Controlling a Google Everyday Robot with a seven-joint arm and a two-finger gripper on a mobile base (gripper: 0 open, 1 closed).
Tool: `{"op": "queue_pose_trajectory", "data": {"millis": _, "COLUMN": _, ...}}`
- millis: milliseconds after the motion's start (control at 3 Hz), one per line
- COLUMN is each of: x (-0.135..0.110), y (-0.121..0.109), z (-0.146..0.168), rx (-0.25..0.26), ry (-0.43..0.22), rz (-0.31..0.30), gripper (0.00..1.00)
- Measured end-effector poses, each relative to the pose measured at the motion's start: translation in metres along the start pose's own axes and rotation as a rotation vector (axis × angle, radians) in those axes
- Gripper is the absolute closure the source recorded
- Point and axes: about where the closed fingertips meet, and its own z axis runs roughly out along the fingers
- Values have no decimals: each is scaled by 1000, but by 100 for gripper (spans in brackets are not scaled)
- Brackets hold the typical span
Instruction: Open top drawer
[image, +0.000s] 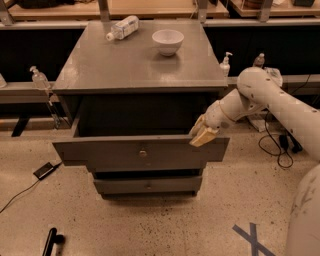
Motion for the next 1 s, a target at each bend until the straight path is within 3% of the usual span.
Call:
{"op": "queue_pose_trajectory", "data": {"millis": 333, "x": -15, "y": 36, "z": -29, "rx": -51, "ry": -35, "rz": 10, "gripper": 12}}
{"op": "queue_pose_trajectory", "data": {"millis": 667, "x": -25, "y": 51, "z": -46, "rx": -70, "ry": -55, "rz": 5, "gripper": 0}}
{"op": "queue_pose_trajectory", "data": {"millis": 1000, "x": -29, "y": 45, "z": -56, "rx": -58, "ry": -55, "rz": -26, "gripper": 17}}
